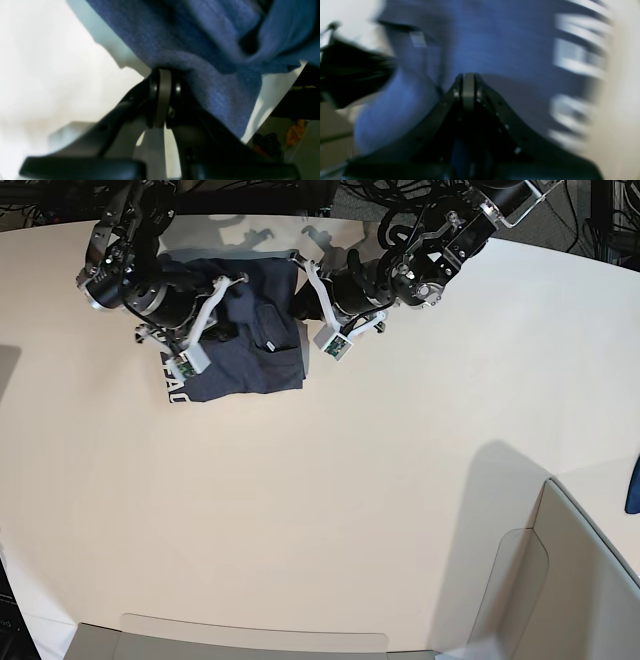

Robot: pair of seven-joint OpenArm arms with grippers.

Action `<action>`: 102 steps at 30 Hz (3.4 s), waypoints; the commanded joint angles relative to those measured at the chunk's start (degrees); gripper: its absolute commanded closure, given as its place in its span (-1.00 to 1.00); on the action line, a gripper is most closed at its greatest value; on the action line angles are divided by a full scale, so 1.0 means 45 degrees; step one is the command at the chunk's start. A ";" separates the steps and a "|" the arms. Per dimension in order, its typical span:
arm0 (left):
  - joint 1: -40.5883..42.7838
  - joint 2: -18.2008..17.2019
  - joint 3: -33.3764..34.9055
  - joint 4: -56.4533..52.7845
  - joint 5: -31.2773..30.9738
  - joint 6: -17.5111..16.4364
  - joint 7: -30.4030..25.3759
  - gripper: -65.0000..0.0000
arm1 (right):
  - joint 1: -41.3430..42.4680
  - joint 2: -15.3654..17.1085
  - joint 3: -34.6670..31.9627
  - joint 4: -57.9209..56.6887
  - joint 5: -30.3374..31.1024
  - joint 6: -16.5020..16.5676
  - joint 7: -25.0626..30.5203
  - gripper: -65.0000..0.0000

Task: Layout the t-shirt on the table in an organized manner, then fold the t-shirt properly
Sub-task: 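Tuck and square the folded bundle edges with both grippers, then grasp the folded bundle with both grippers and slide it toward the right arm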

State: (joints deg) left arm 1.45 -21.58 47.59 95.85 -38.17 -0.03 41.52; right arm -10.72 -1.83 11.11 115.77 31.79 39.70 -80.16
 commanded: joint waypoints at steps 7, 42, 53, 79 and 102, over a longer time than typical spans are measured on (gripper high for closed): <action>0.0077 -0.0097 0.0002 -0.0173 0.0405 0.0330 0.0825 1.00 | 0.0712 0.1040 -0.4629 0.0248 0.0213 0.0066 0.0241 1.00; 0.1054 0.1368 -0.3631 0.4262 -0.3952 -0.4515 0.5143 1.00 | 0.8351 0.0415 0.1369 -0.7938 -0.5199 0.0066 0.3171 1.00; -0.0509 0.1309 -0.3143 0.0140 -0.3932 -0.4496 0.5123 1.00 | 0.6905 0.0611 0.0158 -0.8212 -0.5179 0.0066 0.3347 1.00; -0.3908 0.1270 -0.3162 -0.4060 -0.3932 -0.3324 0.2994 1.00 | 0.0849 0.1627 0.0177 -0.0612 -0.5121 0.0066 0.1218 1.00; -0.5607 0.1798 -0.3260 -0.5037 -0.4030 -0.3343 0.2329 1.00 | -0.0323 0.0923 0.0373 -0.0182 -0.3245 0.0066 0.1315 1.00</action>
State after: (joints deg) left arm -22.31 -12.97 33.32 71.85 -55.61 -14.57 52.53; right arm -13.02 1.85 12.43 113.65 16.71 39.68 -75.26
